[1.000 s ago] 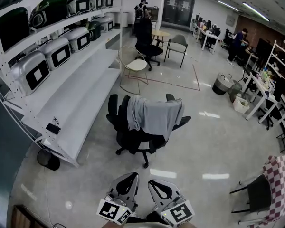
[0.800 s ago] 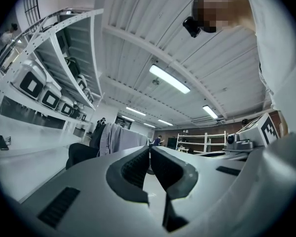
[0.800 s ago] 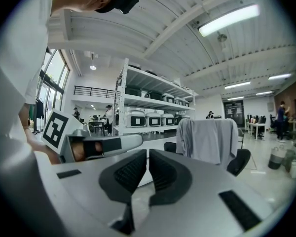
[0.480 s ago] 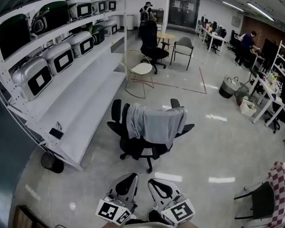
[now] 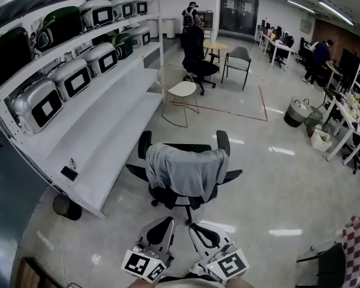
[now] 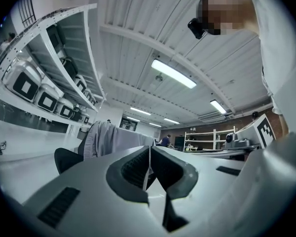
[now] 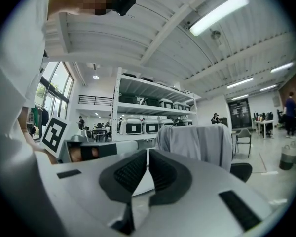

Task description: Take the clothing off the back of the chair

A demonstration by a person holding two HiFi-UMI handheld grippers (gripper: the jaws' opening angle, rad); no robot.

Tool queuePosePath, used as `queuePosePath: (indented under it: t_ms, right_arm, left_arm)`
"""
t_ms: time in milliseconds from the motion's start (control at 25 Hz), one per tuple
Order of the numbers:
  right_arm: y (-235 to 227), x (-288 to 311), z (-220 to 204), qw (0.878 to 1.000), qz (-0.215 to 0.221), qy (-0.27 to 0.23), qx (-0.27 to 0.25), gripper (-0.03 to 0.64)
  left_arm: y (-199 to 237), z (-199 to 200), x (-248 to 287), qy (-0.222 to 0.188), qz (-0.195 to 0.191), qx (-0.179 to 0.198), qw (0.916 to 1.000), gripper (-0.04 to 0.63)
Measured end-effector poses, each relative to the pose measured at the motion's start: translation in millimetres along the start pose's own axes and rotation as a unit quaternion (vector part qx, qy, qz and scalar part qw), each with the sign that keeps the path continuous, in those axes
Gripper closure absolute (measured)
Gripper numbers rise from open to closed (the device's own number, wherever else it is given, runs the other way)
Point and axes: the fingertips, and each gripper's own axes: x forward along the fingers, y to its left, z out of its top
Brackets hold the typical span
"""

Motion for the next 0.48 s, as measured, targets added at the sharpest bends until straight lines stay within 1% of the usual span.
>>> queuePosePath:
  t_ms: [240,480]
  right_arm:
    - [-43,-1,-3,1.0,0.021,-0.008,0.006,0.597]
    - [-71,3,-7,0.999,0.029,-0.011,0.021,0.597]
  left_arm:
    - [-4,-9,37,0.004,0.025,0.015,0.9995,0.577]
    - [6,-14,47,0.018,0.062,0.026,0.9976,0.577]
